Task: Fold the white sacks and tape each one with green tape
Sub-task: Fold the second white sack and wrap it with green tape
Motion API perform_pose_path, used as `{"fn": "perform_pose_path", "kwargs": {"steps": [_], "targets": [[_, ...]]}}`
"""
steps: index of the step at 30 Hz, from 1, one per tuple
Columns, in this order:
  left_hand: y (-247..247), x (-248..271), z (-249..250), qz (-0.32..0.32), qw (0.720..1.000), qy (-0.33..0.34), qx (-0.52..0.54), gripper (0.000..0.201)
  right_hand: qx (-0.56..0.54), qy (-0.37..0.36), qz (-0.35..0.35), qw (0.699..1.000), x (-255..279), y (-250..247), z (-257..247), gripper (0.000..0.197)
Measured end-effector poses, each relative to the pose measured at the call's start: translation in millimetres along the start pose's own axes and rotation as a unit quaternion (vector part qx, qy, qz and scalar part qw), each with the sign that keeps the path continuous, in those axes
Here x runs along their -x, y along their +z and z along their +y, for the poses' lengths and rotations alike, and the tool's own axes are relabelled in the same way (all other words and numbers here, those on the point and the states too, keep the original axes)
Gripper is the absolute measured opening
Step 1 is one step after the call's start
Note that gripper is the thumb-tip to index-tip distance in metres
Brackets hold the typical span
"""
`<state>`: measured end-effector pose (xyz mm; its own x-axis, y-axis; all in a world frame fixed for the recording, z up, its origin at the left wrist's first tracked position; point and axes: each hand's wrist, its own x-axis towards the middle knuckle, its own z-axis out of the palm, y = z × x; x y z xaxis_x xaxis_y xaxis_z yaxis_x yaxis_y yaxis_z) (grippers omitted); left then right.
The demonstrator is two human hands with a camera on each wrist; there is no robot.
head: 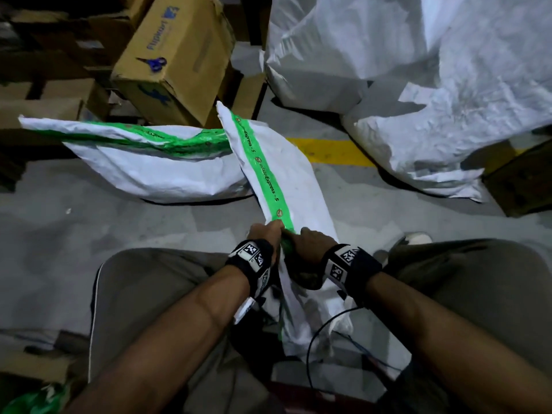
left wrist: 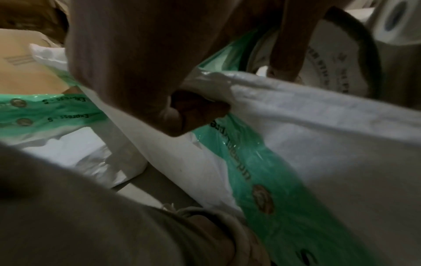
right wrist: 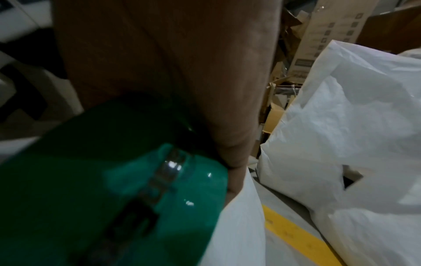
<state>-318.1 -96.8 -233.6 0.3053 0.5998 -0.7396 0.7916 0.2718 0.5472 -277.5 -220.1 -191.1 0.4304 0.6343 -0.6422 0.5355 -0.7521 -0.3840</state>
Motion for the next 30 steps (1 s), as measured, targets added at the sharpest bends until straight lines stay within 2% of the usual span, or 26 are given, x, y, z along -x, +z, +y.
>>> {"fn": "perform_pose_path", "kwargs": {"steps": [2, 5, 8, 10, 14, 16, 18, 20, 22, 24, 26, 28, 30], "targets": [[1, -22, -3, 0.029, 0.999, 0.013, 0.002, 0.065, -0.049, 0.012, 0.042, 0.998, 6, 1, 6, 0.059], [-11, 2, 26, 0.048, 0.997, 0.059, -0.012, 0.049, -0.133, 0.028, 0.111, 0.985, 19, 3, 18, 0.062], [-10, 8, 37, 0.061, 0.994, 0.09, 0.018, 0.042, -0.153, 0.019, 0.148, 0.977, 30, -3, 26, 0.069], [-6, 14, 43, 0.065, 0.992, 0.104, 0.024, 0.039, -0.124, 0.0, 0.11, 0.986, 35, -11, 28, 0.079], [-2, 20, 54, 0.069, 0.989, 0.119, 0.062, 0.03, -0.014, -0.004, -0.032, 0.999, 55, -30, 24, 0.104], [-1, 24, 57, 0.059, 0.987, 0.116, 0.094, 0.026, 0.012, 0.002, -0.049, 0.999, 65, -29, 17, 0.109], [1, 27, 56, 0.045, 0.988, 0.1, 0.112, 0.019, 0.033, 0.005, -0.049, 0.998, 67, -19, 11, 0.105], [1, 24, 50, -0.003, 0.985, 0.052, 0.166, 0.017, 0.043, 0.005, -0.024, 0.999, 64, -8, 8, 0.095], [-1, 28, 46, -0.116, 0.964, -0.016, 0.237, 0.021, 0.038, 0.009, -0.008, 0.999, 62, -5, 6, 0.092], [-4, 35, 40, -0.204, 0.951, -0.045, 0.23, 0.033, 0.028, 0.006, -0.013, 0.999, 59, -4, 4, 0.093], [-6, 43, 34, -0.221, 0.955, -0.022, 0.196, 0.042, 0.02, 0.004, -0.013, 1.0, 56, -2, -2, 0.088], [0, 45, 19, -0.182, 0.973, 0.02, 0.138, 0.045, 0.018, 0.01, -0.004, 1.0, 53, 2, -8, 0.077], [9, 44, 1, -0.166, 0.981, 0.009, 0.095, 0.063, 0.027, 0.022, -0.018, 0.999, 51, 8, -10, 0.064]]}}
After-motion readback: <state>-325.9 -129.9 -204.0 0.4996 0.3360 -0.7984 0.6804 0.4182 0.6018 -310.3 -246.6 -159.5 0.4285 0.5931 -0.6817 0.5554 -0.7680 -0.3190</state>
